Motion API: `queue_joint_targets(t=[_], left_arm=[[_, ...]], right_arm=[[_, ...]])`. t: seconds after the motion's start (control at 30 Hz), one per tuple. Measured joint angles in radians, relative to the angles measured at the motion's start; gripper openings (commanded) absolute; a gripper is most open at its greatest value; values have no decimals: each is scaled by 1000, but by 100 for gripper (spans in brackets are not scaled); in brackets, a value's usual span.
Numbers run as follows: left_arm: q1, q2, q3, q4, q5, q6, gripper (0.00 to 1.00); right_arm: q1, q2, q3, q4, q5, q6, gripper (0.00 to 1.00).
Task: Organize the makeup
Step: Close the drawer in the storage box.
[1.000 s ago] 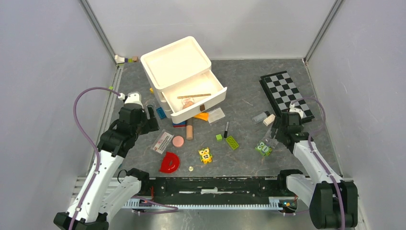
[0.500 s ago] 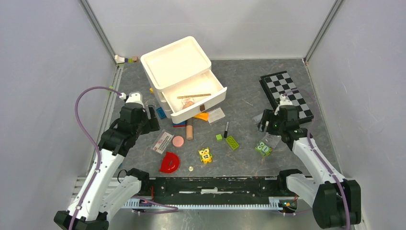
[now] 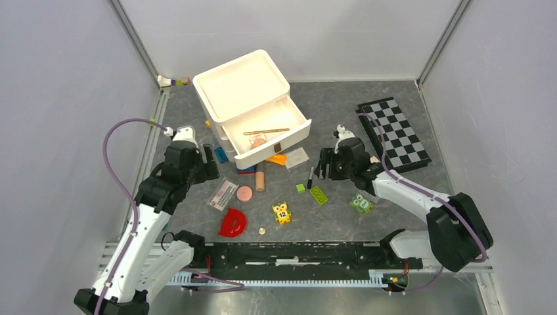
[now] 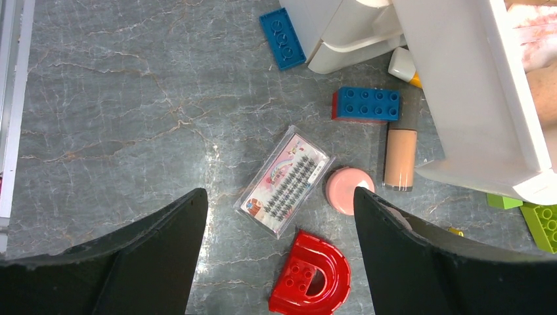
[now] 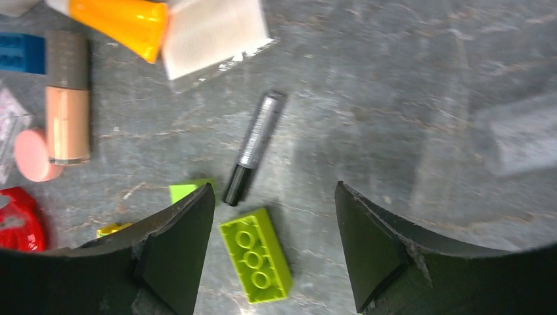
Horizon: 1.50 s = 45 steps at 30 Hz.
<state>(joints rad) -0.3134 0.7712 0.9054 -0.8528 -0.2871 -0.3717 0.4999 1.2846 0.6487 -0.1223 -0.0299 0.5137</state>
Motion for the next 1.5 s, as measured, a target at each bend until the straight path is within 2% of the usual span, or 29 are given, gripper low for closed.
queue_joint_targets(t=[0.3,0.7,1.5], left_arm=[[0,0,-1,2,0,0,88],[0,-4,-4,3,1,0,88],[0,1,-4,14,5,2,88]], right_arm=[[105,55,44,129,7,66,74],[166,100,53,174,41,100,74],[192,106,92,200,93,109,74]])
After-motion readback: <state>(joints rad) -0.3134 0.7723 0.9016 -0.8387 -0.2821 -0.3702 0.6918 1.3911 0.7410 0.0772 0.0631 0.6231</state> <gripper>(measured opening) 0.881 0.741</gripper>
